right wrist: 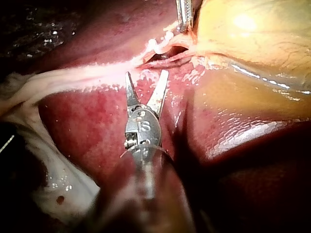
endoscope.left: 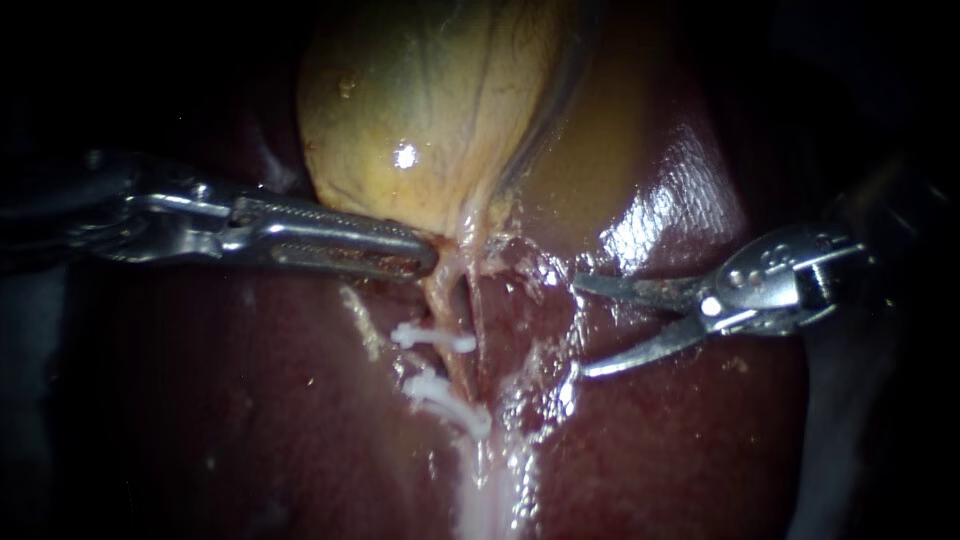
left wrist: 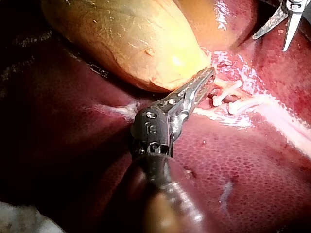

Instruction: Go to the cutting position left tube

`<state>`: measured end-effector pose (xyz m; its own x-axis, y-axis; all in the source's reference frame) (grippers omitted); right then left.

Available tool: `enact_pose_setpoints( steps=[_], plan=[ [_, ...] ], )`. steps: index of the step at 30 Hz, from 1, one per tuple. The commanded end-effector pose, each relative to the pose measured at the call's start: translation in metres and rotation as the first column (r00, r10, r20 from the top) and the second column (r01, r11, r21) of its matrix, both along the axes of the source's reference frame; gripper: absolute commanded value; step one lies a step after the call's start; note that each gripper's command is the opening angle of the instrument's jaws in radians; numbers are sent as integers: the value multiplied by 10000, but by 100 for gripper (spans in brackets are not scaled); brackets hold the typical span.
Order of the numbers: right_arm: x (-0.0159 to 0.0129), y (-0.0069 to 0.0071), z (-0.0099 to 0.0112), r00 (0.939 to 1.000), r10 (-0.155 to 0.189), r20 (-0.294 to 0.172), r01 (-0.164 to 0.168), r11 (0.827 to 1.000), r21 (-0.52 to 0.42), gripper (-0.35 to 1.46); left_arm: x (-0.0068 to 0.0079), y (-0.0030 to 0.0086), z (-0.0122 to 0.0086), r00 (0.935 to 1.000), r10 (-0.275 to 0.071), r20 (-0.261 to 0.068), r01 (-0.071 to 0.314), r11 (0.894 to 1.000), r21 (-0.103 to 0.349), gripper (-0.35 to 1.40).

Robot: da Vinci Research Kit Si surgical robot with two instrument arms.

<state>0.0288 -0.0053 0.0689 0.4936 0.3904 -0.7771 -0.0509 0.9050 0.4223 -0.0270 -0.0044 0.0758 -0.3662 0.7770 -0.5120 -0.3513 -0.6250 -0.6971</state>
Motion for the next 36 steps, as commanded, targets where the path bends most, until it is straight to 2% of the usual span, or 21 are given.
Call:
enact_pose_setpoints(
  steps=[1,7,11,16,20,26,29,36],
  plan=[
    [0,0,0,10000,8,1,-8,10000,-2,143,0,0,-1,10000,-4,-6,4,10000,-2,-35],
    [1,-1,0,10000,8,1,-8,10000,-4,143,4,1,-7,10000,12,13,-12,10000,27,-35],
    [1,-1,0,10000,9,2,-9,10000,-7,143,16,5,-31,10000,70,48,-71,9999,140,-35],
    [2,-2,-1,10000,48,-2,-48,10000,-25,143,31,3,-64,9998,-128,140,126,9998,143,-35],
    [5,-2,-2,10000,28,-69,-27,10000,16,143,33,1,-78,9996,-215,193,212,9997,152,-35],
    [25,-13,0,9997,-81,-232,83,9999,81,143,32,0,-77,9996,-212,193,210,9997,143,-35],
    [37,-21,7,9991,-196,-373,199,9998,57,143,32,0,-77,9996,-211,194,208,9997,142,-35],
    [66,-37,26,9988,-302,-375,311,9992,250,143,31,-1,-76,9996,-218,186,216,9997,133,-35]
  ],
)
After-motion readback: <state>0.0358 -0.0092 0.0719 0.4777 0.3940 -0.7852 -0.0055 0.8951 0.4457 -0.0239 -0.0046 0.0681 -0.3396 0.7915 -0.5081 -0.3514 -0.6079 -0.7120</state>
